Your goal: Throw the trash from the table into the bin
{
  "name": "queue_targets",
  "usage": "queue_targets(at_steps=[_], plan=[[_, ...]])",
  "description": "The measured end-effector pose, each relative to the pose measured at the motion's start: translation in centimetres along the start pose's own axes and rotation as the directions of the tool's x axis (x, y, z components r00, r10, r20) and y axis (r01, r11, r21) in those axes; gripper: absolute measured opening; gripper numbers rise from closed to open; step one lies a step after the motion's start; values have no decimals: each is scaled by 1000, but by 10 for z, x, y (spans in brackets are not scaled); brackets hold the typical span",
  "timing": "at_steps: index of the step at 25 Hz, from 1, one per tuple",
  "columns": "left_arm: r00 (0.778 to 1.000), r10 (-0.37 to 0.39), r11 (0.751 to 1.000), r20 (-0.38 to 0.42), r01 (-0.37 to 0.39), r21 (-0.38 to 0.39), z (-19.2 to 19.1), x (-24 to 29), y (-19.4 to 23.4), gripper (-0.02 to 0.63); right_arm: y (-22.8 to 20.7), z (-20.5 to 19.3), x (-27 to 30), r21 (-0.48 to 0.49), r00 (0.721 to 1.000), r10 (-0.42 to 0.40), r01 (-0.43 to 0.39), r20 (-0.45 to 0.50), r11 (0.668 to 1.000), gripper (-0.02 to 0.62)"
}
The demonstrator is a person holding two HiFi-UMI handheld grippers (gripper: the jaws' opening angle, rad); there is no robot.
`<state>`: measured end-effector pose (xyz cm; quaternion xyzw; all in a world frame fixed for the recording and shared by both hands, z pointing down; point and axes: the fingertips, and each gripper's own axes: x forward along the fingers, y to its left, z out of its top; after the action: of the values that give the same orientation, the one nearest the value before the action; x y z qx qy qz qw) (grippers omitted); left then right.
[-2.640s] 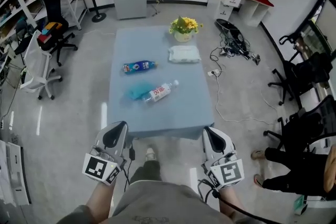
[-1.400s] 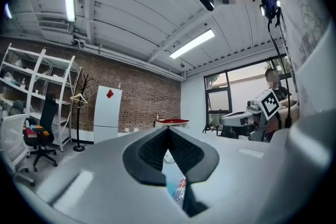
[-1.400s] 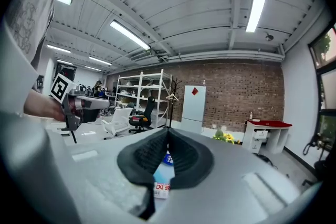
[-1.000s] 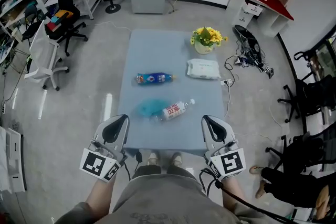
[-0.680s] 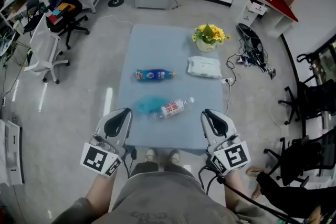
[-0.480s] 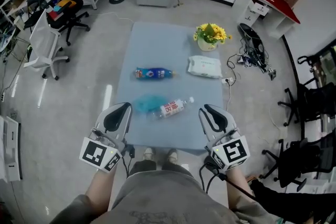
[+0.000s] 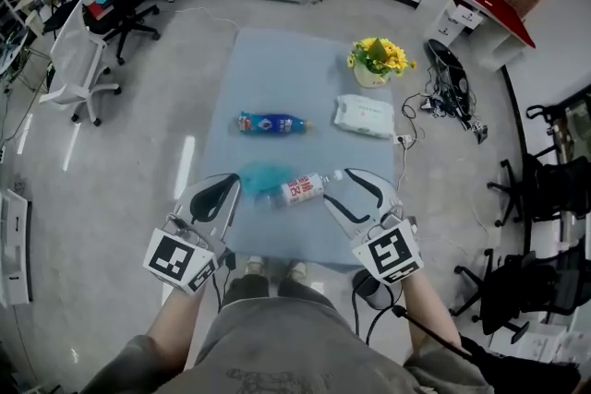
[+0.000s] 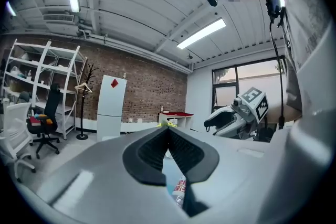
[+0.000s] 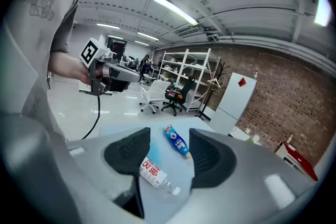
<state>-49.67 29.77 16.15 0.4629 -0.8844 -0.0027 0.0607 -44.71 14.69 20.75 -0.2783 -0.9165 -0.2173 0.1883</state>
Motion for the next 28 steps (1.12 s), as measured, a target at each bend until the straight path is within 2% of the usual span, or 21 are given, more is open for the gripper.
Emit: queue_targets(at_steps=[6, 10, 13, 17, 24, 28], plan=[[999, -11, 1000, -30, 10, -9, -20, 19, 6, 0, 8, -22, 33, -50, 993, 86, -90, -85, 995, 255], [998, -17, 1000, -68, 16, -20, -45, 32, 9, 0, 24, -45, 61, -83, 973, 169, -184, -158, 979, 280], [996, -19, 999, -91, 17, -27, -64, 38, 13, 0, 37, -65, 80, -115, 948, 229, -259, -221, 959, 301], [991, -23, 999, -130, 19, -28, -89, 48, 19, 0, 51, -95, 105, -182, 916, 269, -331, -297, 926, 320], [978, -33, 998, -207, 19, -66, -133, 55, 27, 0, 75, -152, 141, -173, 829, 356, -463, -431, 869, 344], [965, -58, 996, -256, 38, -80, -165, 58, 26, 0, 84, -176, 157, -177, 800, 367, -495, -474, 851, 345]])
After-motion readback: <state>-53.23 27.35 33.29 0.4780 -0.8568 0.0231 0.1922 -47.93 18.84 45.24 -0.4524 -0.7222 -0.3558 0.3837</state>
